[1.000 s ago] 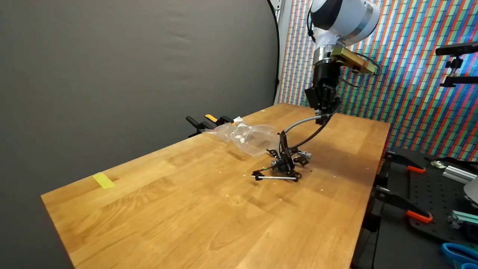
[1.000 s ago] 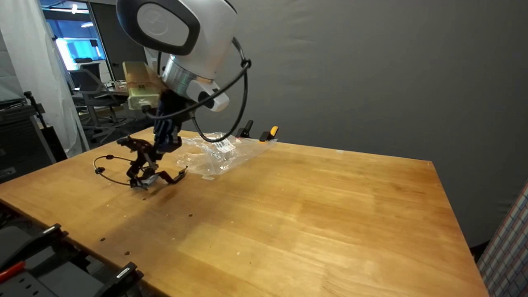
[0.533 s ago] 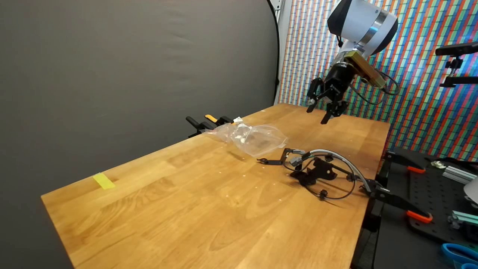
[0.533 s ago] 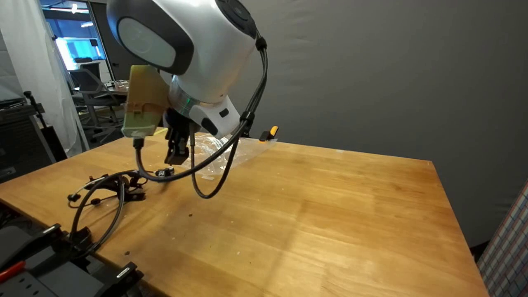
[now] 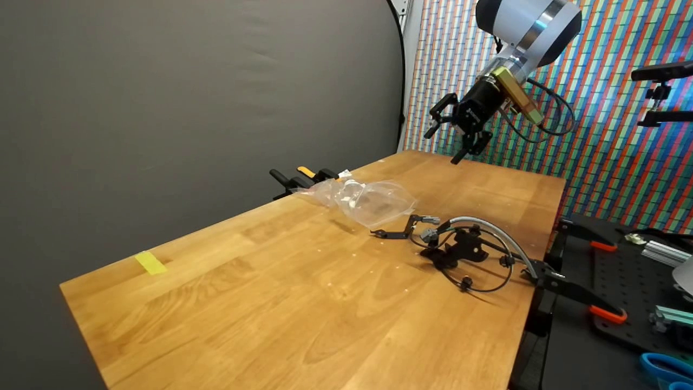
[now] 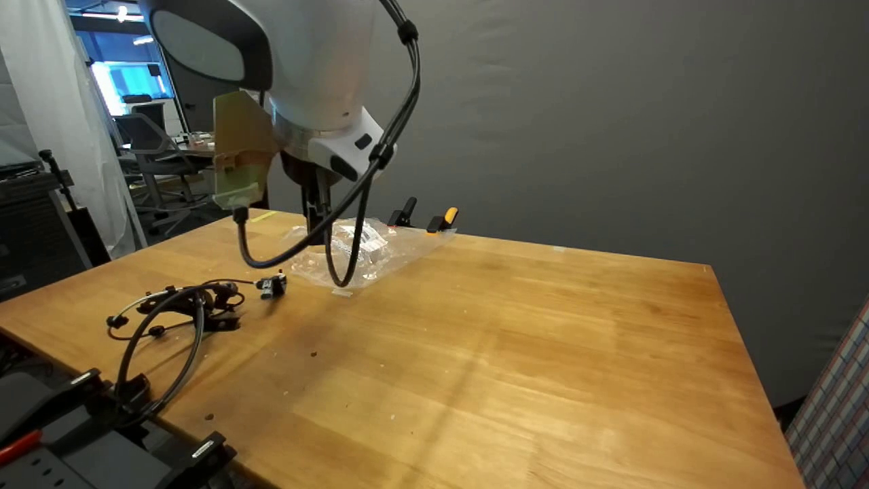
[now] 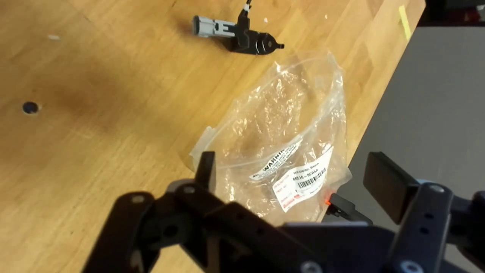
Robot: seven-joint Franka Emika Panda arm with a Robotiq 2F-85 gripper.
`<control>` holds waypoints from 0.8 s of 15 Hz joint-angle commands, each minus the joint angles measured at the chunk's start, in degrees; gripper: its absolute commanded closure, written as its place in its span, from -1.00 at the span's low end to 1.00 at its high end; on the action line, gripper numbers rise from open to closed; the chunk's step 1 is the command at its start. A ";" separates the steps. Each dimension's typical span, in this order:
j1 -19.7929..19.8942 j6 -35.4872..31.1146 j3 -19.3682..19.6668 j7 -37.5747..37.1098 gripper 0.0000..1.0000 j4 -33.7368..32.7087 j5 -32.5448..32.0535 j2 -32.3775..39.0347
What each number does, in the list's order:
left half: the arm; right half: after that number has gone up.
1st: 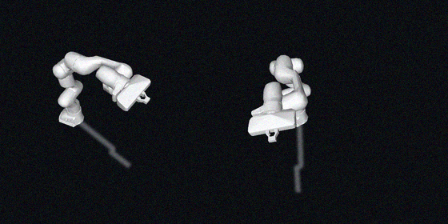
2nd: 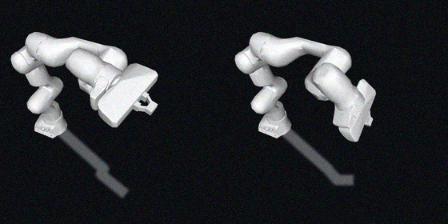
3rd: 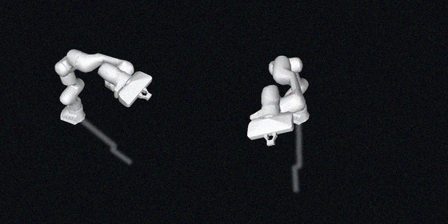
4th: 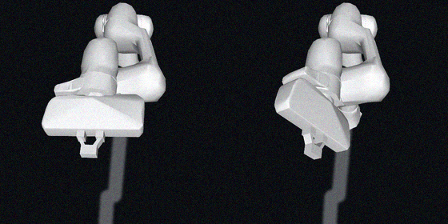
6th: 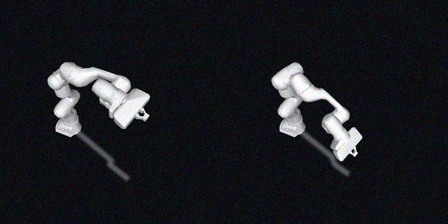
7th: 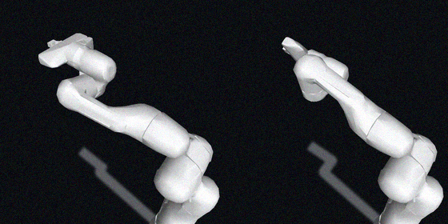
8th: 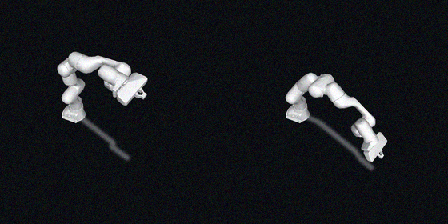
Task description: Take the cable out of the plastic bag
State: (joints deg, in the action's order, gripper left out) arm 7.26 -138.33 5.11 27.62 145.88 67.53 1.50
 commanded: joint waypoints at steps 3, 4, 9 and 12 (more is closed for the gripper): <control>-6.38 -12.95 -5.07 -6.97 -1.00 0.18 -2.27 -2.05; -7.29 -14.65 -5.89 -8.33 -1.00 0.48 -3.16 -2.26; -6.37 -11.94 -5.05 -5.90 -1.00 0.04 -1.38 -0.31; -6.14 -11.91 -4.89 -5.85 -1.00 0.04 -1.38 -0.25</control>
State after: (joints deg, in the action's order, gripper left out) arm 1.12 -150.23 0.23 21.77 145.93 66.15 1.25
